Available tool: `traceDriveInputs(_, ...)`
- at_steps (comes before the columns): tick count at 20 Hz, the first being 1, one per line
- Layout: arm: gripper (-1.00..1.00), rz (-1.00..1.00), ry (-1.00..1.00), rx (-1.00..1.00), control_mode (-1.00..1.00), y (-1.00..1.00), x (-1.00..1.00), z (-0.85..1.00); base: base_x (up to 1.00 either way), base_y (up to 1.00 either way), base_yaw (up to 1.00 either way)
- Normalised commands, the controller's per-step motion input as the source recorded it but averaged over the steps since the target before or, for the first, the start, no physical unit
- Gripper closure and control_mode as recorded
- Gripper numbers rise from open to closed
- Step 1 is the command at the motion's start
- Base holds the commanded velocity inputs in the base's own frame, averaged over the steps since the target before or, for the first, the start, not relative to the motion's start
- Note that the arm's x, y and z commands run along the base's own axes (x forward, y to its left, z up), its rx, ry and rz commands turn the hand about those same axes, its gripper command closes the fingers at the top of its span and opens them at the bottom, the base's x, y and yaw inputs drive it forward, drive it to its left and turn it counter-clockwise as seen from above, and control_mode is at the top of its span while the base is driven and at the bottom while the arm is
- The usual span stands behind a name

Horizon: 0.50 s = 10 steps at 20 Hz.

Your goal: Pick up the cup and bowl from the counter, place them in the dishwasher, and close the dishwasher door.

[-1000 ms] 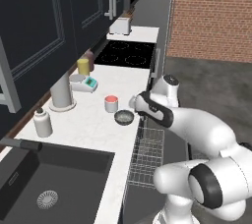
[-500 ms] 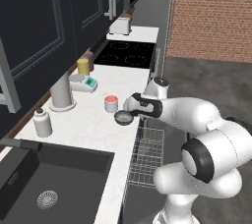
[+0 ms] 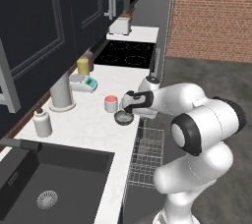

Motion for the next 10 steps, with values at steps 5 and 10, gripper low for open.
traceDriveInputs(5,-1.00,0.00,0.02,0.00,-1.00,0.00,0.28,-0.25,0.00,0.00,0.00)
traceDriveInputs(10,-1.00,0.00,0.00,0.00,-1.00,0.00,0.24,-0.28,0.00,0.00,0.00)
